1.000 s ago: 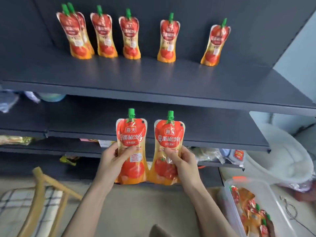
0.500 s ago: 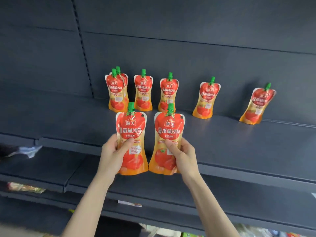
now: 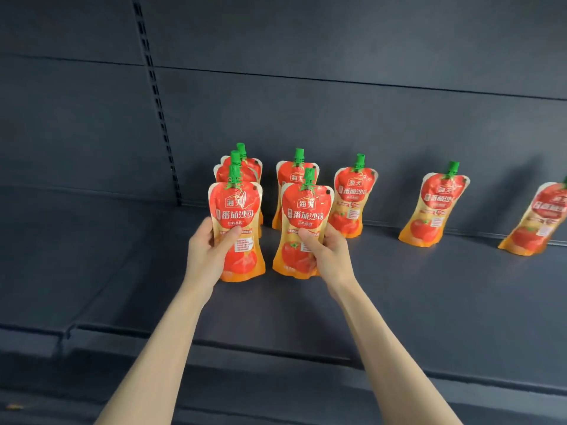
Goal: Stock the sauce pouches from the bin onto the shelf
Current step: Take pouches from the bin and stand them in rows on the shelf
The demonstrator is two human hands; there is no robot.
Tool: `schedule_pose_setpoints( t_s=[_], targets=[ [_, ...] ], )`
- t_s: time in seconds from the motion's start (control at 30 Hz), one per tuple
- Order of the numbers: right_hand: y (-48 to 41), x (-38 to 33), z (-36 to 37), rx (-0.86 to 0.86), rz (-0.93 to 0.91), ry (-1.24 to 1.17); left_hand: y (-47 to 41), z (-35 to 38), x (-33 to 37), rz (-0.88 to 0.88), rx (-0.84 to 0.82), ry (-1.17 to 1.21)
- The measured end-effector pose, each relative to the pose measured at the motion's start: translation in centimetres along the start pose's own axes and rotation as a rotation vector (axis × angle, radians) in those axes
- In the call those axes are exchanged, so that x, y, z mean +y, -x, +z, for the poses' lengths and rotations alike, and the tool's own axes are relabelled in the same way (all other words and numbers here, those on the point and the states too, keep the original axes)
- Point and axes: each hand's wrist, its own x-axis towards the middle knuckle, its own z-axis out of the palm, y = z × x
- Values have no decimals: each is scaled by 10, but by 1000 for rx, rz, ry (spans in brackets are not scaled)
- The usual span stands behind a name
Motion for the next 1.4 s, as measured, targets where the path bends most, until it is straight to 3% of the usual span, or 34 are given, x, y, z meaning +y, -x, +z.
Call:
schedule_pose_setpoints(
  t_s=[0.47,0.67,0.97,1.4],
  targets=[
    [-37,35,25,130,8,293,-57,-37,-37,-100,-336,21],
    [-40,46,26,201,-48,464,-61,-33,-46,-16,-222,-45],
    [-45,52,29,216,27,699,-59,-29,-51,82,-104,-227],
    [-29,43,32,274,88,819,-43,-31,-46,81,-43,-418]
  ],
)
